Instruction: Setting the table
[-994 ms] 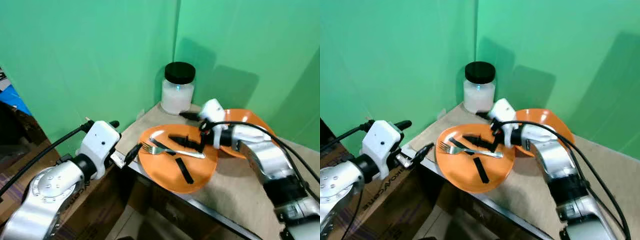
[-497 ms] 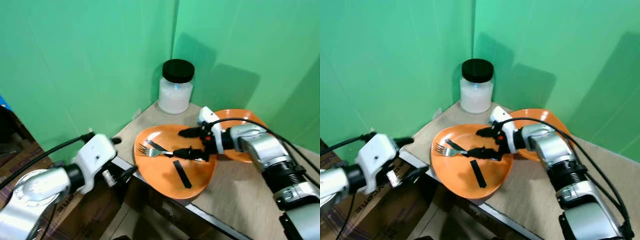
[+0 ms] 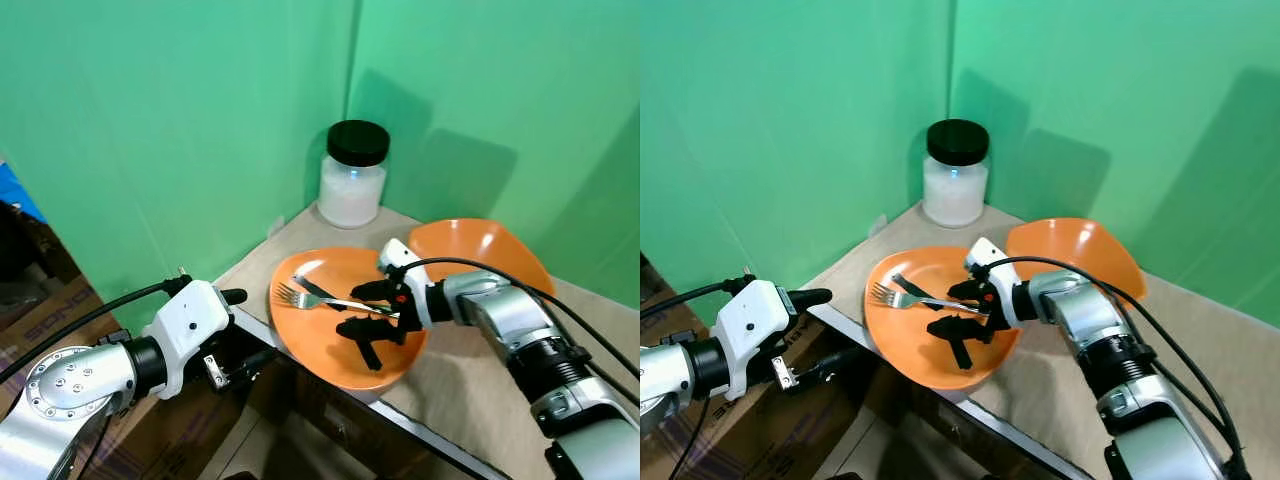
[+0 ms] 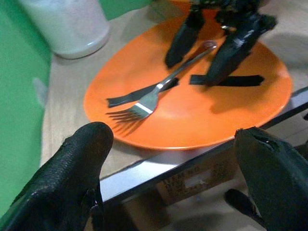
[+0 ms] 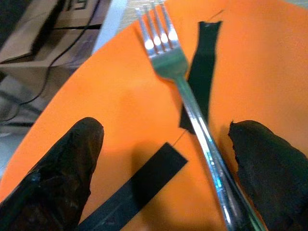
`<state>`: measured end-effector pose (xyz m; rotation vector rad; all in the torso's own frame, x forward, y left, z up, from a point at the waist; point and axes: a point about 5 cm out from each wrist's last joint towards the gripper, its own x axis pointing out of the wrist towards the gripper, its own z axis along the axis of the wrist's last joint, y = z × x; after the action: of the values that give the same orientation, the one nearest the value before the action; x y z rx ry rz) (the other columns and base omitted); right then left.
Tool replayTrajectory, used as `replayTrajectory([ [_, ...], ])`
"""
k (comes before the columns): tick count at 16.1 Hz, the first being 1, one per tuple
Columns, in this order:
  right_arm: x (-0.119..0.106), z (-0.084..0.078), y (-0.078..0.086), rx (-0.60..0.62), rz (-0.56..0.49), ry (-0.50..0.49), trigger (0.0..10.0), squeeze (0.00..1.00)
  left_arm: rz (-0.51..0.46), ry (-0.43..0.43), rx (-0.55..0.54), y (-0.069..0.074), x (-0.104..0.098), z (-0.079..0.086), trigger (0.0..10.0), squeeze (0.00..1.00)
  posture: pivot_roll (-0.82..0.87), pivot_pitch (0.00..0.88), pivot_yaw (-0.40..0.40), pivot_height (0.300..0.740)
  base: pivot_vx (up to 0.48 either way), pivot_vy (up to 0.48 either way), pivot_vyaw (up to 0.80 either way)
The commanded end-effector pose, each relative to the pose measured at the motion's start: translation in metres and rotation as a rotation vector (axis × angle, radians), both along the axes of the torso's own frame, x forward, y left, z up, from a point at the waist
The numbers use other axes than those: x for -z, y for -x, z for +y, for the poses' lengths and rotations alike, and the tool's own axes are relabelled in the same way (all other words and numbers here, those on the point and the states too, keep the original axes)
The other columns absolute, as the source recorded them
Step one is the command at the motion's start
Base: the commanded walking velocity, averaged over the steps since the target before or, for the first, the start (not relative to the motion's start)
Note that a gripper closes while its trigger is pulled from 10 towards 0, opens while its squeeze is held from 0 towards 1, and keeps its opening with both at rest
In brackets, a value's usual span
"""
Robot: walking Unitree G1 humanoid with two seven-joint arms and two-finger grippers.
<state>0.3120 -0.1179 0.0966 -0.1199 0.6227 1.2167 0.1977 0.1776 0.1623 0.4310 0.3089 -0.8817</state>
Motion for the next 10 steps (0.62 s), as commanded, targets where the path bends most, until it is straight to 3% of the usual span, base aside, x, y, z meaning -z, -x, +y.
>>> replayTrajectory([
  [1,0.001,0.002,-0.001,0.025,-0.007,0.012,7.2,0.00,0.005,0.000,0.036,0.002,-0.001,-0.003,10.0,0.47,-0.01,0.010,-0.044,0.740,0.000,0.000,0.00],
  [4,0.002,0.004,-0.003,0.065,-0.006,0.025,5.0,0.00,0.014,0.003,0.051,0.003,0.000,-0.005,10.0,0.47,-0.01,0.013,-0.042,0.740,0.000,0.000,0.00],
  [10,0.002,0.012,-0.005,0.084,-0.033,0.030,4.8,0.00,0.019,0.009,0.063,0.003,0.000,-0.008,10.0,0.47,-0.01,0.016,-0.046,0.740,0.000,0.000,0.00],
])
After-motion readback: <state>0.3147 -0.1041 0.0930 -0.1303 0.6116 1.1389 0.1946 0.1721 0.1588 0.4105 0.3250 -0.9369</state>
